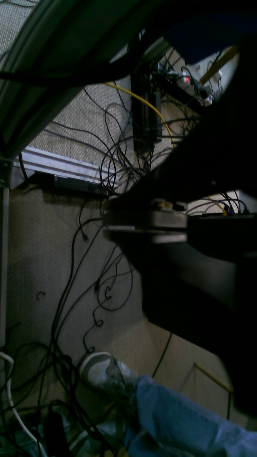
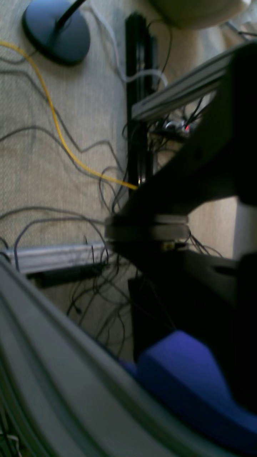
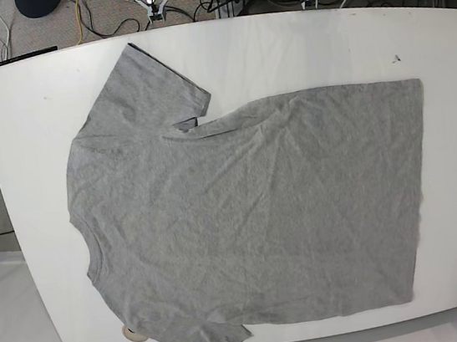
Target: Fold the T-shirt properly
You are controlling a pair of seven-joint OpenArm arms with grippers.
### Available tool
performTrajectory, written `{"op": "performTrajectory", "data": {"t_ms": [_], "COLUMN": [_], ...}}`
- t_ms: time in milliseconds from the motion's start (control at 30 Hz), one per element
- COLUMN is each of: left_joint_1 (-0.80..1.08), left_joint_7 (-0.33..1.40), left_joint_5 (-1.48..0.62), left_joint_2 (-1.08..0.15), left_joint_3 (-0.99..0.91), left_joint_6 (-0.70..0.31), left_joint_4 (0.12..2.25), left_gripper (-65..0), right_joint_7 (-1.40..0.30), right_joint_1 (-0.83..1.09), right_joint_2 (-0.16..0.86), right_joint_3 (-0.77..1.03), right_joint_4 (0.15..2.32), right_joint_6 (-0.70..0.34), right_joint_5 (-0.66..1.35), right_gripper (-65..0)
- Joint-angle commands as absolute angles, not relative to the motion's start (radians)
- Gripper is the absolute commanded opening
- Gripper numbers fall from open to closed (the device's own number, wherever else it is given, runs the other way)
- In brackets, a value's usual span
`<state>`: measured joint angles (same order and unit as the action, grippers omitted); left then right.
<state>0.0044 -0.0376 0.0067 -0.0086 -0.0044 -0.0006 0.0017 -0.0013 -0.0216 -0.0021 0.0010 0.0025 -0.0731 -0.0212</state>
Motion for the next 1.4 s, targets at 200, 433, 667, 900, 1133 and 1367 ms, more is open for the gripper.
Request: {"op": "performTrajectory", "data": {"t_ms": [200, 433, 667, 900, 1133, 1367], "left_joint_1": [0.038, 0.187, 0.392, 0.500, 0.688, 0.844], "left_joint_7": [-0.062, -0.108, -0.103, -0.145, -0.103, -0.083], "left_joint_5": [0.011, 0.009, -0.010, -0.018, -0.026, -0.040], "left_joint_2": [-0.020, -0.057, -0.139, -0.159, -0.169, -0.177], "left_joint_3": [-0.003, -0.003, 0.043, 0.035, -0.019, -0.051], "left_joint_6": [-0.005, -0.011, -0.014, -0.019, -0.025, -0.030], "left_joint_4": [0.000, 0.082, 0.364, 0.487, 0.818, 1.151], "left_gripper": [-65.0, -65.0, -65.0, -65.0, -65.0, -65.0], "right_joint_7": [0.002, -0.001, 0.036, 0.044, 0.007, -0.034], "right_joint_1": [-0.002, 0.080, 0.241, 0.385, 0.590, 0.770], "right_joint_2": [0.015, 0.038, 0.058, 0.113, 0.157, 0.205], "right_joint_3": [0.001, 0.001, -0.020, -0.013, -0.014, -0.013], "right_joint_4": [0.000, 0.000, 0.128, 0.292, 0.598, 0.877], "right_joint_6": [-0.090, -0.088, -0.094, -0.102, -0.096, -0.079], "right_joint_5": [-0.020, -0.014, -0.002, 0.017, 0.030, 0.032], "right_gripper": [-65.0, -65.0, -65.0, -65.0, -65.0, -65.0]}}
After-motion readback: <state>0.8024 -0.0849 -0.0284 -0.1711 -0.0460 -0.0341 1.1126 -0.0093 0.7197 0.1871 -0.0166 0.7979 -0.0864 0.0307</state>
